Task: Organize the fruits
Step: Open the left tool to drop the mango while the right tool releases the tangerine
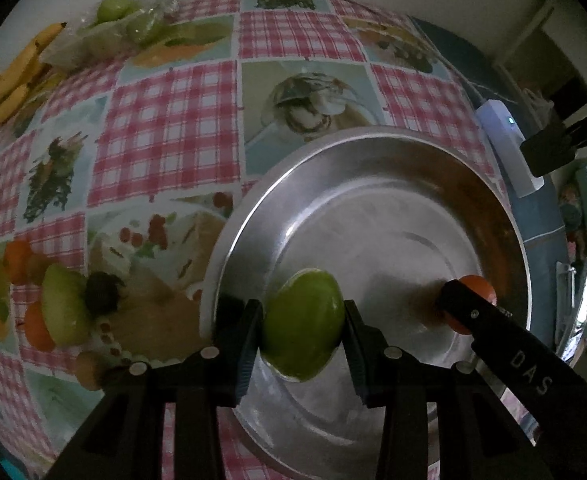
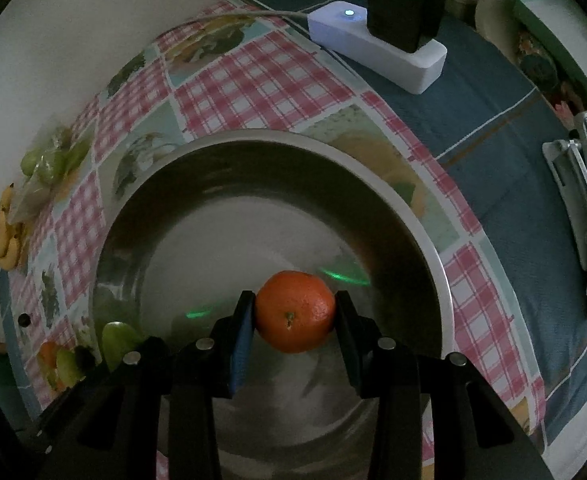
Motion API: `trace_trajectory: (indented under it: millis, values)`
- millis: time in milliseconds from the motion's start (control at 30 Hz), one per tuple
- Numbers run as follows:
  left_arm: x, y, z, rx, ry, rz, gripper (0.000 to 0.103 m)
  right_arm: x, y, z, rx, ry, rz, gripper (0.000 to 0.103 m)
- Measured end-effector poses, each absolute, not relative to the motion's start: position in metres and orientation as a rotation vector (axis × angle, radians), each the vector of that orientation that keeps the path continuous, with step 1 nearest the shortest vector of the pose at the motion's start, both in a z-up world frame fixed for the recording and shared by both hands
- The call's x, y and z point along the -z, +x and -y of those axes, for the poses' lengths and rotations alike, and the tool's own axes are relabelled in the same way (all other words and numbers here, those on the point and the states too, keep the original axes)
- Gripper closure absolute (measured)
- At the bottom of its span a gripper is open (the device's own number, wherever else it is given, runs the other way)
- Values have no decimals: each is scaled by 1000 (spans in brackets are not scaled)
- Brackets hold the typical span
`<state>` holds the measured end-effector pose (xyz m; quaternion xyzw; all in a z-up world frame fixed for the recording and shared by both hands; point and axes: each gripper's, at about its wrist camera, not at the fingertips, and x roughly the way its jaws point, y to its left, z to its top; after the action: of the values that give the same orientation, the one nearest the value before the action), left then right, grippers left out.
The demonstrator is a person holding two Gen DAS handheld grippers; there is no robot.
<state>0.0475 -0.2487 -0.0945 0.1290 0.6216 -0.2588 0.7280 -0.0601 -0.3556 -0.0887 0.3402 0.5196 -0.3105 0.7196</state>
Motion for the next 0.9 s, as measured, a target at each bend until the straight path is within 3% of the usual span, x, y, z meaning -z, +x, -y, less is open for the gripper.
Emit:
trace_trajectory:
  millis: [400,567,800,900]
  values:
    - [93,37,254,596,289,-1351,60,87,-54,356,691,745,-1155,61]
    - [83,38,251,606,276,-1349,59,83,-51,355,678,736,-1155,50]
    - [62,44,231,578,240,-1310,47,60,-51,348,644,711,-1109,50]
    - [56,48,220,538,235,-1278,41,50,-50,341,639,663,-1102,45]
